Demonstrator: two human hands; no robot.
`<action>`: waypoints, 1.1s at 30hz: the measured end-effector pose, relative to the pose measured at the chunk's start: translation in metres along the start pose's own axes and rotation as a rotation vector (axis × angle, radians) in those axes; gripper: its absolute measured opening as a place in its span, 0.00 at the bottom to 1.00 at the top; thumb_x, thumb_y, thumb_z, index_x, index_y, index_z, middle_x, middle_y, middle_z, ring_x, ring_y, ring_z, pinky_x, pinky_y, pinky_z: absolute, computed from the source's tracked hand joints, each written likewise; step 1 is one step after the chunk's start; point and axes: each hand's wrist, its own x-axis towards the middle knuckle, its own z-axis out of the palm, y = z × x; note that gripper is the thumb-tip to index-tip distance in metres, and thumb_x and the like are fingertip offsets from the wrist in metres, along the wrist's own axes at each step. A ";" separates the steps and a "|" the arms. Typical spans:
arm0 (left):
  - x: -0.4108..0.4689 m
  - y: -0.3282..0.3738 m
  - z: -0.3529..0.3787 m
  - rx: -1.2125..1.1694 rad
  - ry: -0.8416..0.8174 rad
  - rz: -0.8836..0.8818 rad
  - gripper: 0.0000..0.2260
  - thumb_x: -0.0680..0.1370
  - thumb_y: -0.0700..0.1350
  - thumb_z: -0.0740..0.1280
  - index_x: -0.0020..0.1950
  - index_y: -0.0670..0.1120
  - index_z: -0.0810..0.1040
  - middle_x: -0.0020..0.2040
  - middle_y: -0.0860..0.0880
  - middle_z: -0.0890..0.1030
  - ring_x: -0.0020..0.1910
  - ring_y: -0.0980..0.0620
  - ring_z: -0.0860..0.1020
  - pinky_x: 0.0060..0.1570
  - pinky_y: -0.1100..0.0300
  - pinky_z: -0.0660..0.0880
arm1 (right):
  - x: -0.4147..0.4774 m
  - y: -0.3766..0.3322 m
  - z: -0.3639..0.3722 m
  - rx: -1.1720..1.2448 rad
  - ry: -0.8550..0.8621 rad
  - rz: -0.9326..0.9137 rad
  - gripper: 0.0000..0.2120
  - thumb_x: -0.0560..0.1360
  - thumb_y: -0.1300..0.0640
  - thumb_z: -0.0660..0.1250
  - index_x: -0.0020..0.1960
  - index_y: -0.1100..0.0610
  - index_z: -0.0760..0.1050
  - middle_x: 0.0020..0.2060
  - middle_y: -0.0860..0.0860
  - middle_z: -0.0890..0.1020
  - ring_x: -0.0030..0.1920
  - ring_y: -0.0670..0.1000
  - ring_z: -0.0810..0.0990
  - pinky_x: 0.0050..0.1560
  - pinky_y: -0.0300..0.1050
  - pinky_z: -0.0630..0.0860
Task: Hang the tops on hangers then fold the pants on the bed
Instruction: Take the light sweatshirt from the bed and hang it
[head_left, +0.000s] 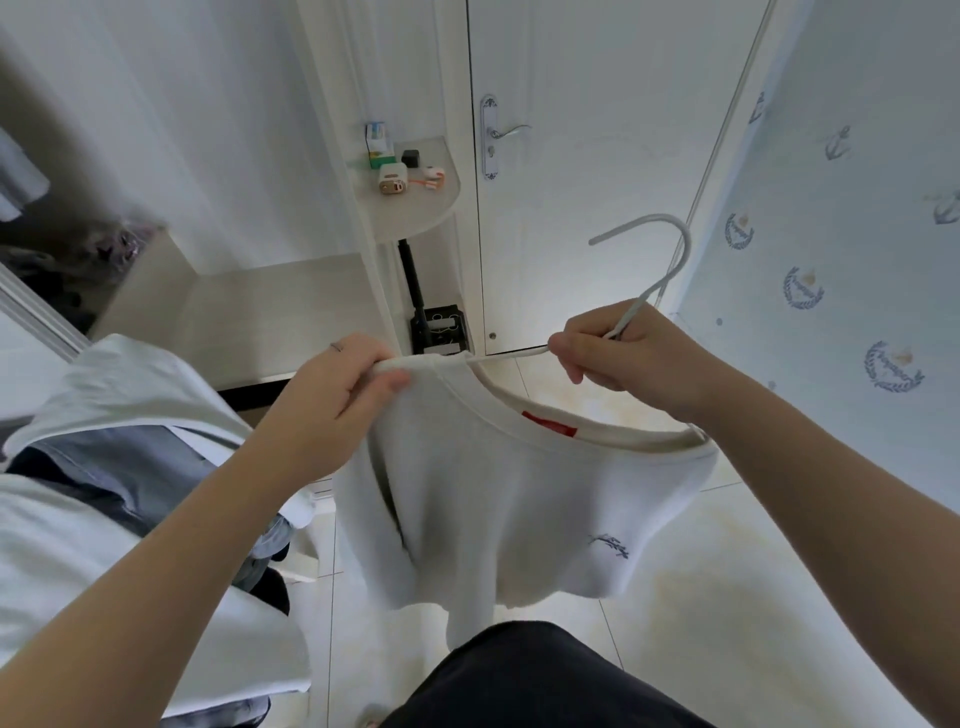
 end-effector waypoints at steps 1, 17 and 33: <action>-0.002 -0.004 0.002 0.007 0.021 -0.006 0.05 0.79 0.55 0.65 0.52 0.58 0.72 0.45 0.61 0.74 0.47 0.60 0.73 0.47 0.72 0.67 | 0.001 -0.001 0.000 0.010 0.009 -0.005 0.20 0.81 0.51 0.66 0.33 0.58 0.74 0.24 0.46 0.64 0.26 0.45 0.62 0.29 0.33 0.61; -0.030 -0.017 -0.028 -0.233 0.102 -0.213 0.13 0.79 0.49 0.62 0.51 0.69 0.80 0.46 0.66 0.82 0.46 0.68 0.77 0.51 0.65 0.74 | -0.004 0.013 -0.014 0.059 -0.157 0.060 0.22 0.75 0.40 0.68 0.33 0.57 0.75 0.25 0.55 0.62 0.27 0.52 0.58 0.27 0.39 0.58; -0.004 -0.032 -0.066 -0.158 -0.103 -0.274 0.11 0.66 0.56 0.79 0.44 0.57 0.83 0.37 0.55 0.81 0.35 0.60 0.76 0.37 0.70 0.70 | -0.007 0.003 -0.002 0.263 -0.125 0.007 0.19 0.75 0.44 0.68 0.29 0.51 0.73 0.26 0.52 0.61 0.27 0.51 0.56 0.28 0.38 0.56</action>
